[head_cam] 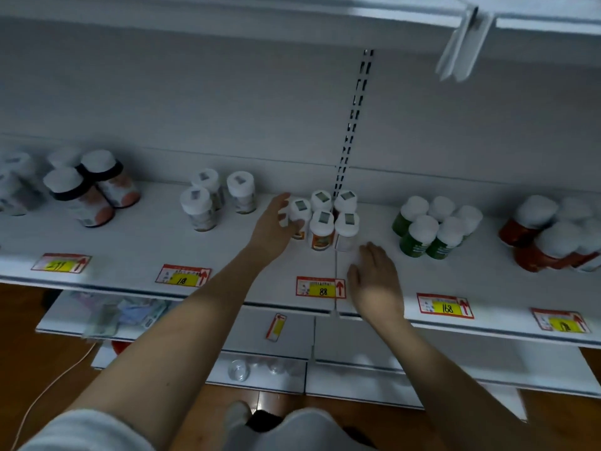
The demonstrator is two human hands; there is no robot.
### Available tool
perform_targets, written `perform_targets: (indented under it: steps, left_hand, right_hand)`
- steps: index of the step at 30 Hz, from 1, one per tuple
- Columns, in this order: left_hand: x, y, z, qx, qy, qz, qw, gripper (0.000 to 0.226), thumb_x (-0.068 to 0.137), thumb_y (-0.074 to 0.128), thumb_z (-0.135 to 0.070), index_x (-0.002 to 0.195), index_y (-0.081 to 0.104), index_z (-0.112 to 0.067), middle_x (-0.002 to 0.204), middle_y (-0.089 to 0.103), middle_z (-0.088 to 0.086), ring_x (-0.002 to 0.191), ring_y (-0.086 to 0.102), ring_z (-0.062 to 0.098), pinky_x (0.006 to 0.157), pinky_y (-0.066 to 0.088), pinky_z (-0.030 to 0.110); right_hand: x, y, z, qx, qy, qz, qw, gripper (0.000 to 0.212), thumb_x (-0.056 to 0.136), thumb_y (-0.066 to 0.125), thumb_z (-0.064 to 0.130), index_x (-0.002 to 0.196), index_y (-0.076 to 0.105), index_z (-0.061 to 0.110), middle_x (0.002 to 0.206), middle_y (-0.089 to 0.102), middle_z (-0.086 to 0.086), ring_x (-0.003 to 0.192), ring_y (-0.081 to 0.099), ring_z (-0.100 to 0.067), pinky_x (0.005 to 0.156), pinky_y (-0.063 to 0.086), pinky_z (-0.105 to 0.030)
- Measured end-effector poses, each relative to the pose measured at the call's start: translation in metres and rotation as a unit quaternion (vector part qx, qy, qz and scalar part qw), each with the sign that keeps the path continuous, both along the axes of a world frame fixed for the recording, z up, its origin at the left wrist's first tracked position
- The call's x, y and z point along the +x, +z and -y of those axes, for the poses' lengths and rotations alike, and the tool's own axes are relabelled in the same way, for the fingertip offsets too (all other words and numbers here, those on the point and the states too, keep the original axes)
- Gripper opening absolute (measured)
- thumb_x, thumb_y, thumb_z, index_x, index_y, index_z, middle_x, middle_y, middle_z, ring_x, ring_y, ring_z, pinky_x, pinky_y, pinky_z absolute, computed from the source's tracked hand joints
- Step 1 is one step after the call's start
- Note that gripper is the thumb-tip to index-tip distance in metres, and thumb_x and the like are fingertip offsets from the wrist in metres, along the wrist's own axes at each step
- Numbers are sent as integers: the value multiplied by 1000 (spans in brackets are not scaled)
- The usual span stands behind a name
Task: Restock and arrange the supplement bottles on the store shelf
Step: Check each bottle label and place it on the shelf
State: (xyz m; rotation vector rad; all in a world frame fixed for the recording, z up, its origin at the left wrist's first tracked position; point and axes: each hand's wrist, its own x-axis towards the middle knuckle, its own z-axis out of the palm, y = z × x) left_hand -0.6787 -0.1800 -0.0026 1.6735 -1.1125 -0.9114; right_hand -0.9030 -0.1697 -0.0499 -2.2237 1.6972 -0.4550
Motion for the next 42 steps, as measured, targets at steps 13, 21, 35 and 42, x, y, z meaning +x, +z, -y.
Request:
perform_targets:
  steps: [13,21,35,42]
  left_hand:
    - [0,-4,4,-11,-4,22,1000,41,91,69,-13,130,56,-13,127,62,4,108,60,17,89,46,22]
    - [8,21,-18,-1,48,-45,998,28,91,71,-28,106,49,-19,111,63,1,103,65,20,91,57,46]
    - [-13,115,-79,-39,-47,-83,995,29,89,71,-31,94,50,-12,101,69,12,86,73,16,65,63,42]
    - [-23,129,-95,-61,-61,-58,995,30,90,71,-31,85,47,-13,94,59,6,82,72,15,61,62,40]
  right_hand:
    - [2,-2,1,-29,-13,14,999,59,93,36,35,135,54,-1,143,52,-21,135,47,-37,115,34,-50]
    - [-2,-3,5,8,-5,31,999,55,97,39,33,141,49,1,151,45,-17,142,38,-33,120,27,-46]
    - [35,121,-52,219,55,541,810,20,101,52,11,115,64,19,108,72,-5,98,71,-18,89,57,-29]
    - [40,130,-66,268,56,597,754,23,100,51,7,115,64,19,110,74,-4,106,70,-22,93,56,-33]
